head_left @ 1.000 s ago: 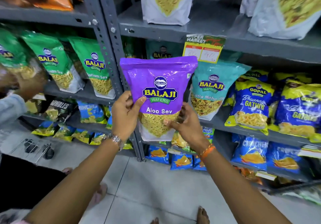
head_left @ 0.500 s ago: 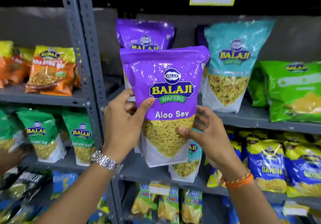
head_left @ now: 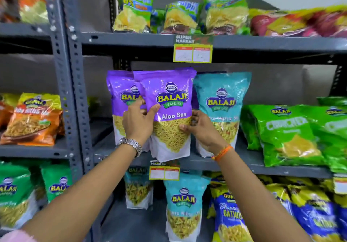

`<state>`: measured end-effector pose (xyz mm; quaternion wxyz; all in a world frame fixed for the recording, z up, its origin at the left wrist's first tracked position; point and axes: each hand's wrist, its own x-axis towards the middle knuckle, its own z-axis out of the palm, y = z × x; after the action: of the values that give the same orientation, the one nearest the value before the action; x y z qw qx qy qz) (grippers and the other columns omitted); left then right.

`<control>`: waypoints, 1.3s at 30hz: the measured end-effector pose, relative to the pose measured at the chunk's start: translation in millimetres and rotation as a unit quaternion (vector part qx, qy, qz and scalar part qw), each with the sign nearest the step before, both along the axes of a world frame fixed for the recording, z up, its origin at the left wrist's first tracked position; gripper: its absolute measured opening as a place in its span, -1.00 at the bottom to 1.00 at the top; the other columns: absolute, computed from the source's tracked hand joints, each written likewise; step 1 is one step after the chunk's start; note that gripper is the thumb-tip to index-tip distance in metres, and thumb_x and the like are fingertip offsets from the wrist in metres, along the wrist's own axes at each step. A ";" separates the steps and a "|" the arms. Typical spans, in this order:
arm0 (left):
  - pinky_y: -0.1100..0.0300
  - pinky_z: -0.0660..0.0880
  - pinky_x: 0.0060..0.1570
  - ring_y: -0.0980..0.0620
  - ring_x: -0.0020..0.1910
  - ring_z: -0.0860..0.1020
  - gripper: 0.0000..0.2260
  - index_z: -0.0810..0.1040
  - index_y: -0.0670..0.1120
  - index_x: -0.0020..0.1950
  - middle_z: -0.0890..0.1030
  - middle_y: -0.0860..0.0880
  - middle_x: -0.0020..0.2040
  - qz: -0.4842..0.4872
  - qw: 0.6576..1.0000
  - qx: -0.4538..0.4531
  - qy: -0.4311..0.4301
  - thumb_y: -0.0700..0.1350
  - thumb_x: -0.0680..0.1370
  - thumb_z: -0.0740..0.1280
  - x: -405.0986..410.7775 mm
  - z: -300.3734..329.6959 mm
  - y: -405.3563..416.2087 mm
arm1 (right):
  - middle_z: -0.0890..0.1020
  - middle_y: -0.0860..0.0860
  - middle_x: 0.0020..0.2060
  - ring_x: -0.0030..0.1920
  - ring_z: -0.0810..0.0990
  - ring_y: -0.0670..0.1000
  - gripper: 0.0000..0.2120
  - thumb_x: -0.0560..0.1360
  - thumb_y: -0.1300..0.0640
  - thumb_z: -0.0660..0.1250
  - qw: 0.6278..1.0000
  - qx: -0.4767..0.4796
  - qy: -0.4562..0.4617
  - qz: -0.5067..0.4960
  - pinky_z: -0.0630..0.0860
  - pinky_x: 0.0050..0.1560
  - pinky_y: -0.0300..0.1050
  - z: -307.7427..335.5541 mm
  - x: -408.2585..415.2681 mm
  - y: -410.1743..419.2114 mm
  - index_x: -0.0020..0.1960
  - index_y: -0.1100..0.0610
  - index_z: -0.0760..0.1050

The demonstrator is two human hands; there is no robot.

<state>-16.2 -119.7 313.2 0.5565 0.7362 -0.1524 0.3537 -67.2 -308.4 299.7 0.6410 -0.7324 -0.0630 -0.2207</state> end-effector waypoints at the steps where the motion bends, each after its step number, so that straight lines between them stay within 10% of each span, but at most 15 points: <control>1: -0.04 0.61 -0.07 -0.17 -0.22 0.68 -0.65 0.61 -0.01 -0.10 0.71 -0.02 -0.33 0.005 1.000 0.000 0.009 0.26 0.43 0.41 2.7 1.5 -2.6 | 0.61 0.00 -0.06 -0.02 0.62 -0.03 -0.54 0.42 0.46 0.43 1.000 -0.002 0.003 -0.003 0.64 0.04 -0.18 1.0 4.9 -1.5 0.24 0.23 0.38; 13: -0.01 0.63 0.01 -0.14 -0.20 0.71 -0.69 0.61 -0.13 0.14 0.71 -0.08 -0.23 -0.004 0.999 -0.017 0.039 -0.01 0.48 0.52 21.5 -6.6 -11.5 | 0.59 0.09 0.30 0.35 0.54 0.11 -0.45 0.50 0.26 0.39 0.996 -0.052 0.007 -0.073 0.44 0.44 0.22 -22.7 37.3 6.4 0.44 0.16 0.30; 19: 0.41 0.59 -0.12 0.18 -0.16 0.67 -0.60 0.52 -0.10 0.24 0.70 -0.19 0.06 -0.116 0.976 -0.170 0.069 -0.35 0.46 0.49 -4.8 -23.3 7.6 | 0.38 -0.36 0.18 0.25 0.40 -0.38 -0.48 0.56 0.38 0.32 0.999 -0.037 -0.011 -0.005 0.33 0.23 -0.56 -17.4 -15.7 7.2 0.38 -0.01 0.25; 21: 0.43 0.58 -0.09 0.23 -0.17 0.66 -0.62 0.50 -0.13 0.18 0.69 -0.19 0.05 -0.126 0.974 -0.182 0.049 -0.41 0.45 0.47 -27.9 -34.8 4.5 | 0.42 -0.22 0.32 0.39 0.40 -0.21 -0.46 0.54 0.34 0.36 1.000 -0.021 -0.021 0.006 0.35 0.38 -0.40 -18.1 -40.3 -2.5 0.46 0.15 0.31; 27: 0.47 0.52 0.12 0.12 0.10 0.65 -0.64 0.55 -0.07 0.13 0.66 -0.03 0.13 -0.240 0.967 -0.036 0.078 -0.38 0.43 0.50 -56.0 -69.0 -49.0 | 0.66 0.04 -0.01 -0.09 0.61 -0.15 -0.66 0.38 0.36 0.52 0.968 0.063 -0.166 -0.179 0.57 -0.15 -0.38 -19.8 -69.6 -67.5 0.11 0.16 0.58; 32: 0.07 0.33 0.53 0.15 0.50 0.40 -0.28 0.37 0.06 0.48 0.46 0.06 0.49 -0.240 0.952 0.133 0.135 0.19 0.38 0.51 -33.8 -85.4 -93.5 | 0.57 -0.06 0.19 0.13 0.56 -0.19 -0.37 0.31 0.17 0.62 0.958 0.056 -0.121 -0.254 0.53 0.12 -0.18 -28.8 -44.2 -115.2 0.31 0.08 0.44; 37: 0.55 0.21 0.35 0.18 0.36 0.38 -0.30 0.26 0.01 0.51 0.42 0.21 0.36 -0.206 0.955 0.180 0.112 0.01 0.46 0.52 -30.0 -81.0 -135.8 | 0.65 -0.07 0.16 0.17 0.67 -0.04 -0.27 0.24 0.23 0.63 0.990 0.074 -0.030 -0.120 0.65 0.03 -0.20 -36.9 -18.2 -130.6 0.33 0.09 0.39; 39: 0.38 0.36 0.37 0.19 0.32 0.44 -0.35 0.25 0.13 0.41 0.48 0.21 0.28 -0.205 0.960 0.162 0.096 -0.04 0.45 0.54 -25.5 -84.3 -146.1 | 0.75 -0.04 0.04 0.11 0.73 0.02 -0.40 0.23 0.27 0.59 0.995 0.076 -0.019 -0.063 0.67 -0.07 -0.20 -41.2 -13.9 -136.2 0.21 0.06 0.47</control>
<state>-41.7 -265.7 228.9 0.5023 0.7998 -0.3016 0.1303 -81.1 -444.6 258.5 0.6785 -0.6795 -0.0120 -0.2789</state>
